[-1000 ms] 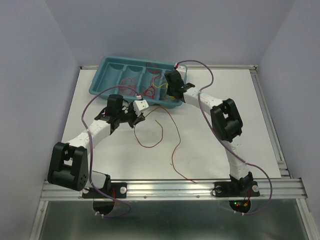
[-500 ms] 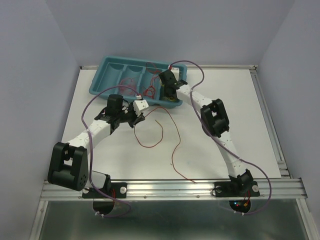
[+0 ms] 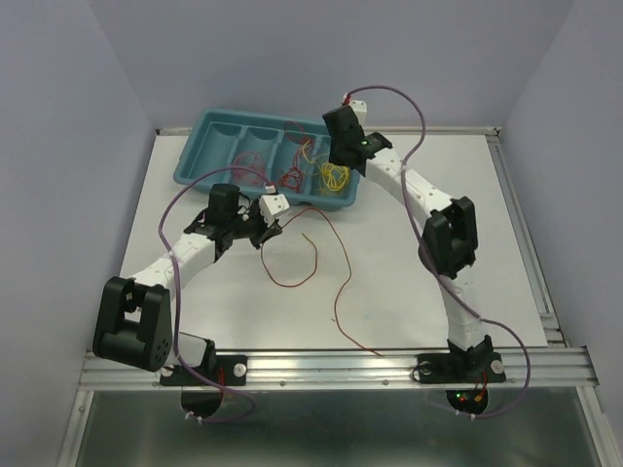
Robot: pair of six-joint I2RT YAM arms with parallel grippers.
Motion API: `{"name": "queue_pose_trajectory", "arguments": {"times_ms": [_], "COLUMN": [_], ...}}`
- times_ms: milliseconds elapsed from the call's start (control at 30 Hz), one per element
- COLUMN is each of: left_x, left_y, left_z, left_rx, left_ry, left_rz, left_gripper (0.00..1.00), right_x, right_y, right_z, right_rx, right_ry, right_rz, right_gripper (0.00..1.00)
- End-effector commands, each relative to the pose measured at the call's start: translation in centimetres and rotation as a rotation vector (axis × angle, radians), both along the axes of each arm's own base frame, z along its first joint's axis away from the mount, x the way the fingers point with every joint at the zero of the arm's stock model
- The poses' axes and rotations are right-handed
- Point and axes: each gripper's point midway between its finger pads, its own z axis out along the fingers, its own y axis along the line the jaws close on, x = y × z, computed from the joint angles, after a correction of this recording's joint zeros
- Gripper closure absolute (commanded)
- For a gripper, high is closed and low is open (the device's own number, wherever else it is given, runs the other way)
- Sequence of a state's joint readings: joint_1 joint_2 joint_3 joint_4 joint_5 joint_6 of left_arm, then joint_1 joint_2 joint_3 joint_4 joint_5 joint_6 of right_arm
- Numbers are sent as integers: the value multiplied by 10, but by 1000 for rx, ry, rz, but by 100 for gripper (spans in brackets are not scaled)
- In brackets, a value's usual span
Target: Untangle the cables
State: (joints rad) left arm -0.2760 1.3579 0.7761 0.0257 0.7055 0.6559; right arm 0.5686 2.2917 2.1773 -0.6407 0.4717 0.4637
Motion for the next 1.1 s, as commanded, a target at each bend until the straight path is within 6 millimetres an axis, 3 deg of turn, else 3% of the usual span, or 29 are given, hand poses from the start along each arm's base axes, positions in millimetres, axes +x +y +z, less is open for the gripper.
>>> {"name": "queue_pose_trajectory", "arguments": {"times_ms": [0, 133, 200, 267, 300, 333, 400, 600, 767, 1067], "left_x": [-1, -1, 0, 2, 2, 2, 1, 6, 6, 21], "left_y": [-5, -4, -3, -1, -1, 0, 1, 6, 7, 15], "left_z": [14, 15, 17, 24, 28, 38, 58, 115, 125, 166], "left_rx": [-25, -25, -23, -29, -34, -51, -80, -148, -154, -202], "left_ry": [-43, -46, -57, -71, -78, -91, -125, -172, -129, -106], "left_rz": [-14, -8, 0, 19, 27, 47, 60, 156, 184, 271], "left_gripper": [100, 100, 100, 100, 100, 100, 100, 100, 100, 100], "right_x": [-17, -43, -67, -83, -104, -113, -141, -174, -202, -223], "right_y": [-17, -23, -24, -11, -18, -8, -18, -8, 27, 43], "right_z": [67, 69, 70, 80, 73, 80, 69, 68, 87, 98], "right_rx": [51, 63, 89, 157, 166, 215, 237, 354, 465, 535], "right_ry": [-93, -62, -56, -89, -77, -101, -97, -181, -265, -351], "right_rz": [-11, 21, 53, 123, 143, 186, 210, 373, 621, 760], "right_gripper": [68, 54, 44, 32, 29, 28, 27, 24, 20, 24]}}
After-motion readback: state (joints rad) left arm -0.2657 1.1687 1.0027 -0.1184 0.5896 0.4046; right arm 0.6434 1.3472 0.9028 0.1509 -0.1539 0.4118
